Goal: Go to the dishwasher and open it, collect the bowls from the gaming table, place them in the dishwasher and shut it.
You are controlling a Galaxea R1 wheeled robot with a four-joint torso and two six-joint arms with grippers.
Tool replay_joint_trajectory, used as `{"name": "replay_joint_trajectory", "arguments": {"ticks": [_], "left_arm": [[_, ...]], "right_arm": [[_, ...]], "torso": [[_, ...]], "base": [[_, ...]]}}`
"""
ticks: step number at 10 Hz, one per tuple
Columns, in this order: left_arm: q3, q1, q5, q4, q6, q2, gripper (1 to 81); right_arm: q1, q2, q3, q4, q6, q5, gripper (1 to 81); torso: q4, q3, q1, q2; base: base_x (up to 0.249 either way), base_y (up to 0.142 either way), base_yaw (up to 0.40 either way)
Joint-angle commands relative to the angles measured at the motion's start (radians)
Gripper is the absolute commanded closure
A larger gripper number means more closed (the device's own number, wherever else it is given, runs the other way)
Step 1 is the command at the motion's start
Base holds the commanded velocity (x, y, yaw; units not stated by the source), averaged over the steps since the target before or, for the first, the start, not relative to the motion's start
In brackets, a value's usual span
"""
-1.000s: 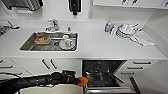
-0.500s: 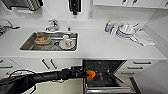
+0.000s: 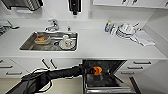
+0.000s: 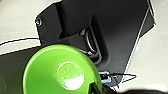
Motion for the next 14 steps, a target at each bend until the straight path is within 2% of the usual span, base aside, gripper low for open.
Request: {"name": "replay_joint_trajectory", "arguments": {"ticks": [1, 2, 3, 5, 6, 8, 9, 10, 11, 12, 13, 14], "left_arm": [[0.002, -0.144, -0.024, 0.035, -0.007, 0.085, 81.1], [0.005, -0.139, -0.006, 0.033, -0.007, 0.094, 1.0], [0.016, -0.127, 0.019, 0.033, -0.005, 0.088, 1.0], [0.088, -0.059, 0.077, 0.041, 0.007, 0.014, 1.0], [0.155, 0.008, 0.092, 0.075, 0.009, -0.079, 1.0], [0.276, 0.16, 0.091, 0.153, 0.009, -0.285, 1.0], [0.281, 0.25, 0.085, 0.2, 0.009, -0.35, 1.0], [0.264, 0.336, 0.071, 0.251, 0.007, -0.395, 1.0], [0.26, 0.404, 0.051, 0.291, 0.007, -0.425, 1.0], [0.258, 0.474, 0.038, 0.354, 0.021, -0.445, 1.0], [0.255, 0.533, 0.037, 0.397, 0.021, -0.456, 1.0], [0.251, 0.595, 0.038, 0.408, 0.03, -0.453, 1.0]], "right_arm": [[0.009, -0.009, 0.015, -0.004, 0.001, -0.052, 81.1], [0.009, -0.009, 0.015, -0.004, 0.003, -0.051, 81.1], [0.011, -0.014, 0.015, -0.003, 0.003, -0.035, 81.1], [0.018, -0.046, 0.036, -0.001, 0.018, -0.029, 81.1], [0.018, -0.083, 0.062, 0.0, 0.022, -0.011, 81.1], [0.034, -0.263, 0.209, 0.002, 0.076, 0.043, 81.1], [0.046, -0.346, 0.279, -0.003, 0.096, 0.063, 81.1], [0.064, -0.411, 0.326, 0.0, 0.108, 0.09, 81.1], [0.086, -0.46, 0.358, 0.003, 0.125, 0.097, 81.1], [0.109, -0.521, 0.412, 0.002, 0.145, 0.097, 81.1], [0.142, -0.572, 0.461, 0.006, 0.151, 0.095, 81.1], [0.179, -0.617, 0.508, 0.006, 0.161, 0.088, 81.1]], "torso": [[0.0, 0.0, 0.0, 0.0], [0.0, 0.0, 0.0, 0.0], [0.0, 0.0, 0.0, 0.0], [0.0, 0.0, 0.0, 0.0], [0.0, 0.0, 0.0, 0.0], [0.0, 0.0, 0.0, 0.0], [0.0, 0.0, 0.0, 0.0], [0.0, 0.0, 0.0, 0.0], [0.0, 0.0, 0.0, 0.0], [0.0, 0.0, 0.0, 0.0], [0.0, 0.0, 0.0, 0.0], [0.0, 0.0, 0.0, 0.0]], "base": [[0.0, 0.0, 0.0], [0.0, 0.0, 0.0], [0.0, 0.0, 0.0], [0.0, 0.0, 0.0], [0.0, 0.0, 0.0], [0.0, 0.0, 0.0], [0.0, 0.0, 0.0], [0.0, 0.0, 0.0], [0.0, 0.0, 0.0], [0.0, 0.0, 0.0], [0.0, 0.0, 0.0], [0.0, 0.0, 0.0]]}}
